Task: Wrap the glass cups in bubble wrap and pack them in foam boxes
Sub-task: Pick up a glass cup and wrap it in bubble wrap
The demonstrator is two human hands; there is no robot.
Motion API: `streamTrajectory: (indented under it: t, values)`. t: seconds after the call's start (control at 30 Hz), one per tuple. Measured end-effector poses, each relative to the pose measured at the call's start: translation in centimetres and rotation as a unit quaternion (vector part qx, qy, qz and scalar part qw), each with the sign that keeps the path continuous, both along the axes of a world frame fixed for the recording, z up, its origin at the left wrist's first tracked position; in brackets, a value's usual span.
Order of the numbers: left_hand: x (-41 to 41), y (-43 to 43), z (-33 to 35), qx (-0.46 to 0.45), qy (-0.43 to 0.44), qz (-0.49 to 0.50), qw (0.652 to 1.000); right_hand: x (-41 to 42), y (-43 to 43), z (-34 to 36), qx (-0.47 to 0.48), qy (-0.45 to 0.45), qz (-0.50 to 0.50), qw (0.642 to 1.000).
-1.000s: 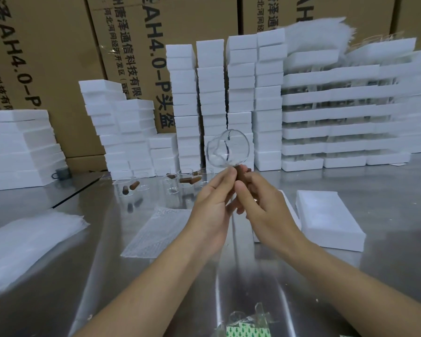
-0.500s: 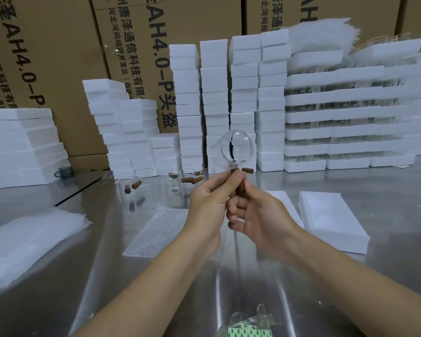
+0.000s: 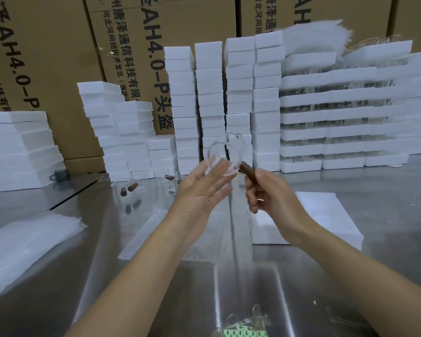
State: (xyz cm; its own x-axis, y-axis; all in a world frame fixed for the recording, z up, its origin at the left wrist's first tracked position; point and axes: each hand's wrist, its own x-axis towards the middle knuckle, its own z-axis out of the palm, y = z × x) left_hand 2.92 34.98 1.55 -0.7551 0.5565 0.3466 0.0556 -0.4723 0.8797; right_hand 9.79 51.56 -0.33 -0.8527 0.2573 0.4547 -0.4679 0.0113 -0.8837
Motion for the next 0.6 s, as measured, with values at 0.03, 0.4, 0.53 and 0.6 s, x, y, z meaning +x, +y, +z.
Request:
streamTrajectory:
  t: [0.03,0.4,0.53,0.6]
  values:
    - [-0.5,-0.5,0.3,0.009,0.005,0.003,1.000,0.0,0.5,0.2,0.008,0.007,-0.021,1.000]
    - [-1.4,-1.3,0.2,-0.084,0.222,0.123,0.964,0.2,1.5,0.2,0.135,0.099,-0.100,0.981]
    - [-1.3,-1.6,0.3,-0.096,0.206,0.078,0.971,0.2,0.9,-0.5,0.260,0.082,-0.105,0.956]
    - [-1.6,-1.7,0.2,-0.110,0.196,0.055,0.973,0.3,0.8,-0.4,0.264,0.092,-0.093,0.956]
